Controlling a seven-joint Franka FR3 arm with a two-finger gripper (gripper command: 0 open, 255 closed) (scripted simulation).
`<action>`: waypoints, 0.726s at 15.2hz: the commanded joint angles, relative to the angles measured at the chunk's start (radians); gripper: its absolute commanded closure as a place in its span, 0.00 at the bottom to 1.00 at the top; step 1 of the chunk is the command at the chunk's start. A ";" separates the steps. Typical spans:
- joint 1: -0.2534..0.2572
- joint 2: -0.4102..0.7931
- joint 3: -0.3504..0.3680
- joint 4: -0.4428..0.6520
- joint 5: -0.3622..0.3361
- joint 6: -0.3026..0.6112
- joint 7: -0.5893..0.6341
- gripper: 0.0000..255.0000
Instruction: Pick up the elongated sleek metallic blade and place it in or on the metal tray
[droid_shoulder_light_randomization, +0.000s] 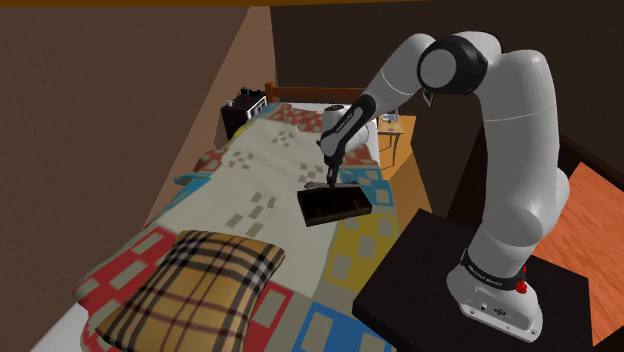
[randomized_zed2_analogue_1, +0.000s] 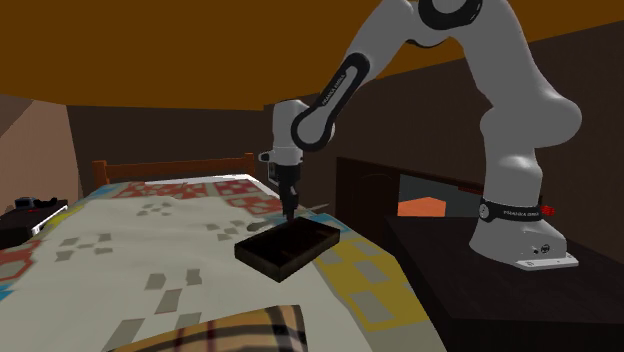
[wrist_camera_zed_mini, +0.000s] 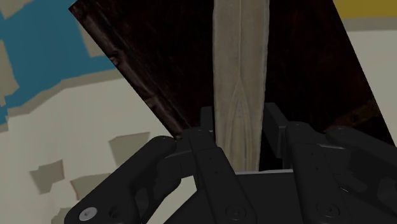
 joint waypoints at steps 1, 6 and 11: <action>0.001 0.020 0.000 0.000 -0.001 0.021 0.003 1.00; 0.002 0.077 0.000 0.007 -0.002 0.070 0.005 1.00; 0.002 0.127 -0.001 0.018 -0.002 0.109 0.007 1.00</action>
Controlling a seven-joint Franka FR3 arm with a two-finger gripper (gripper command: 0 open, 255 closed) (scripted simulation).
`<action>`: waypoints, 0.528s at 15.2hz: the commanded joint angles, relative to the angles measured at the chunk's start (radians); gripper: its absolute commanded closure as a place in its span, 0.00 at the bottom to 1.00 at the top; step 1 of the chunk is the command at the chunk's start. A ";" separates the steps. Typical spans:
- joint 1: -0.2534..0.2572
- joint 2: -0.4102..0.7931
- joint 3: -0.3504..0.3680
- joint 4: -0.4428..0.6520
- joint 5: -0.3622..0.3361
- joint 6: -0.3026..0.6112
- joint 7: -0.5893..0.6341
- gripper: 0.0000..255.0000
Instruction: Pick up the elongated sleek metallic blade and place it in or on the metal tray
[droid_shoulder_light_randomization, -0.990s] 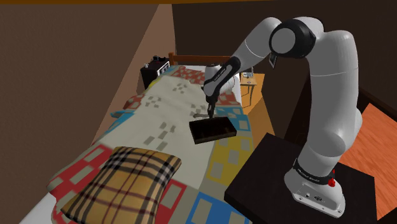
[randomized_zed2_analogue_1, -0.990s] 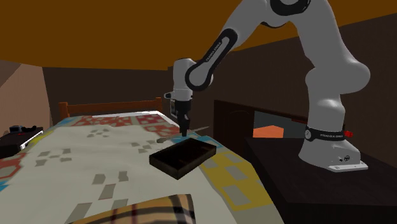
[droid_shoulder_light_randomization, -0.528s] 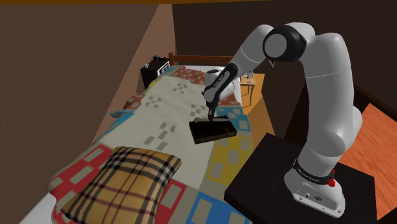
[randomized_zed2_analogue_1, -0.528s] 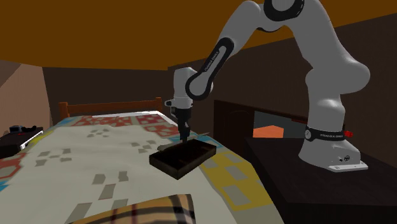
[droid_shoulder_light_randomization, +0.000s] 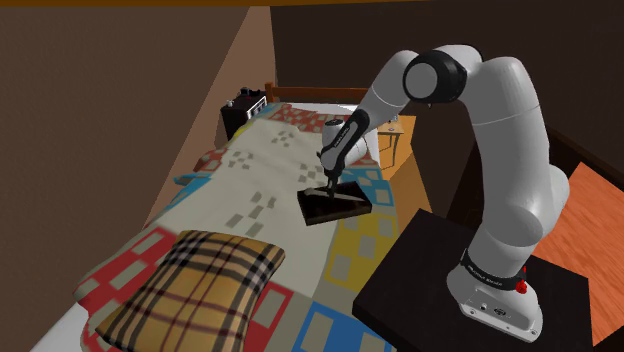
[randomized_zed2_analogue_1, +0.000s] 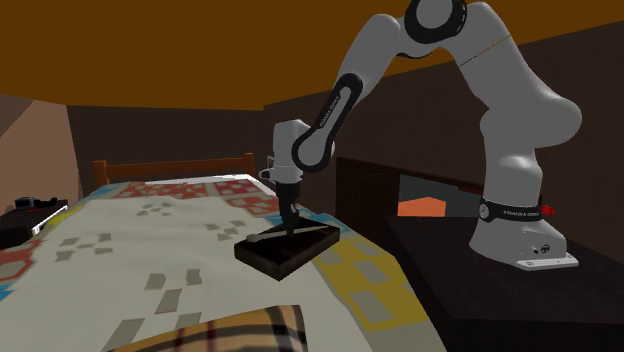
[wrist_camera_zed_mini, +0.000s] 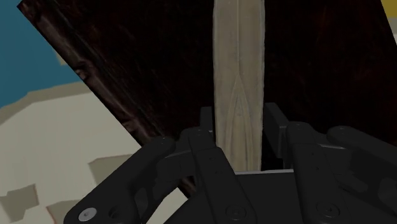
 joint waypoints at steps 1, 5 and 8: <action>0.000 0.011 0.000 0.002 0.000 0.004 0.000 1.00; 0.000 0.011 0.000 0.002 0.000 0.004 0.000 1.00; 0.000 0.012 0.000 0.003 0.000 0.004 0.000 0.00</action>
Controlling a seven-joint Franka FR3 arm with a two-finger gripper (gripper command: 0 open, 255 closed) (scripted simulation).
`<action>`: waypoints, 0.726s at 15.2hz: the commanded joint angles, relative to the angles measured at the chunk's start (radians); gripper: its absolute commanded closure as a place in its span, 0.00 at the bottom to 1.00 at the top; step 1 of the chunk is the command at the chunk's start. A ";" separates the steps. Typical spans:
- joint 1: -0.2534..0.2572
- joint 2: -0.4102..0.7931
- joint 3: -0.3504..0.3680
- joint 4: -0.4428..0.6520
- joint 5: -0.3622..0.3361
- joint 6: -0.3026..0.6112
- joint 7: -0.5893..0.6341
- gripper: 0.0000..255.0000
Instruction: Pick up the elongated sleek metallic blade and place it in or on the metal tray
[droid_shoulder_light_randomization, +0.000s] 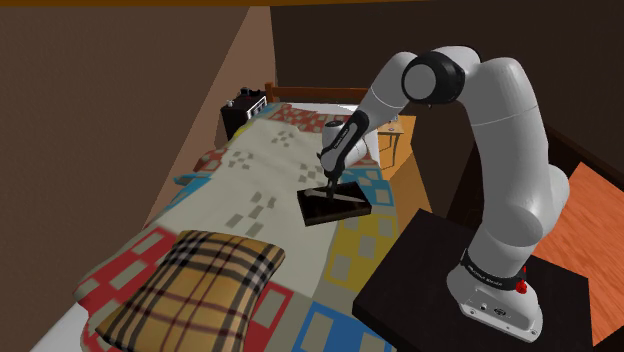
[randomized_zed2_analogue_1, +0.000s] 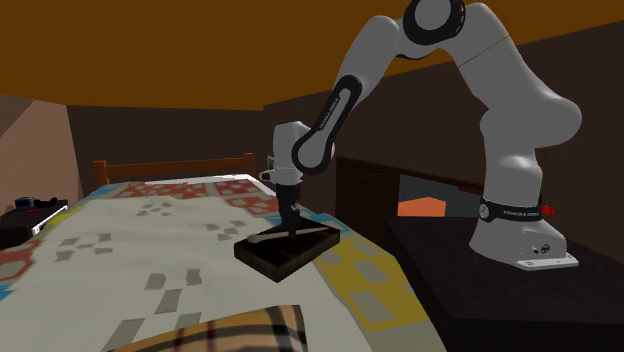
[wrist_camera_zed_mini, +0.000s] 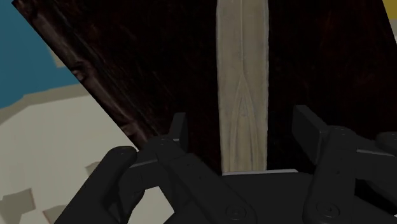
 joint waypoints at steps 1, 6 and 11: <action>0.000 0.001 0.000 0.000 0.000 0.000 0.000 0.00; 0.001 -0.061 0.001 -0.016 0.001 -0.046 0.000 0.00; 0.002 -0.113 0.001 -0.025 0.001 -0.089 -0.001 0.00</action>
